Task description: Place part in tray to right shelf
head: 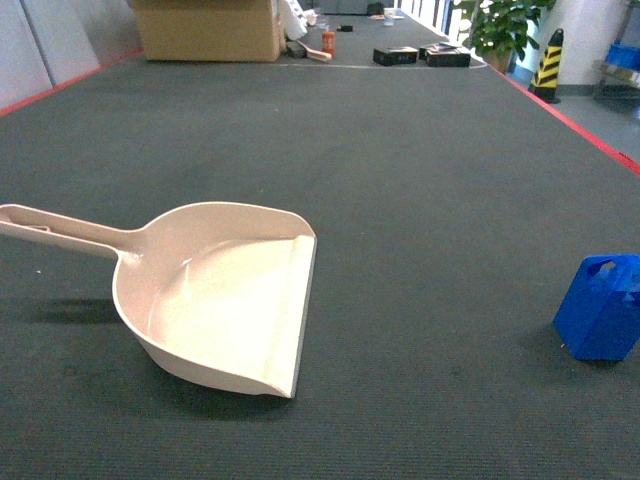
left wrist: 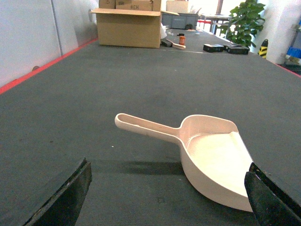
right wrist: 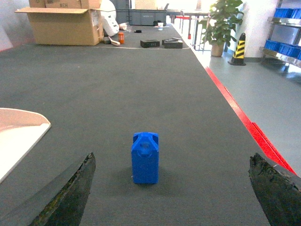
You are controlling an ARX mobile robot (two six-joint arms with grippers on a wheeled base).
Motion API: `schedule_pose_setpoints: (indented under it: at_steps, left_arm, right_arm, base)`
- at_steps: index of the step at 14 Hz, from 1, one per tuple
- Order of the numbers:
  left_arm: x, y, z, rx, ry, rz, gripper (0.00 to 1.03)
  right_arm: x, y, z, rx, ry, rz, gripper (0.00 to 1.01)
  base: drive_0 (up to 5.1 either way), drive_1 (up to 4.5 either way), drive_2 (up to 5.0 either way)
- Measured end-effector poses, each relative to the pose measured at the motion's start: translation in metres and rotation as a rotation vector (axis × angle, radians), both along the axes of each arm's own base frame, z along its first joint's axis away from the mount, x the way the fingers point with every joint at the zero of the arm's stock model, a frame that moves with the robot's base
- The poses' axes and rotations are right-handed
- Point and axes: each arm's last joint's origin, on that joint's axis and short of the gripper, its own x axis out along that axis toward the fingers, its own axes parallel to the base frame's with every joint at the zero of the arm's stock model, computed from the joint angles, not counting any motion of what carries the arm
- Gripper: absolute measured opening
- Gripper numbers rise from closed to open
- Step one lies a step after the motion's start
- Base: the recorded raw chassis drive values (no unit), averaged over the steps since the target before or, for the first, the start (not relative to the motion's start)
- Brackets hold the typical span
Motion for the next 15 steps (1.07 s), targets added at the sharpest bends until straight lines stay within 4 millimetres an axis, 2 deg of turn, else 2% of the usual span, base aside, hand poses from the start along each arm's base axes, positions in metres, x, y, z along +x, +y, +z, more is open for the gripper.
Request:
schedule_pose_setpoints:
  at_steps: [15]
  left_arm:
    - [0.0, 0.0, 0.0, 0.0, 0.0, 0.0, 0.98]
  right_arm:
    - [0.0, 0.0, 0.0, 0.0, 0.0, 0.0, 0.98]
  base:
    - [0.0, 0.0, 0.0]
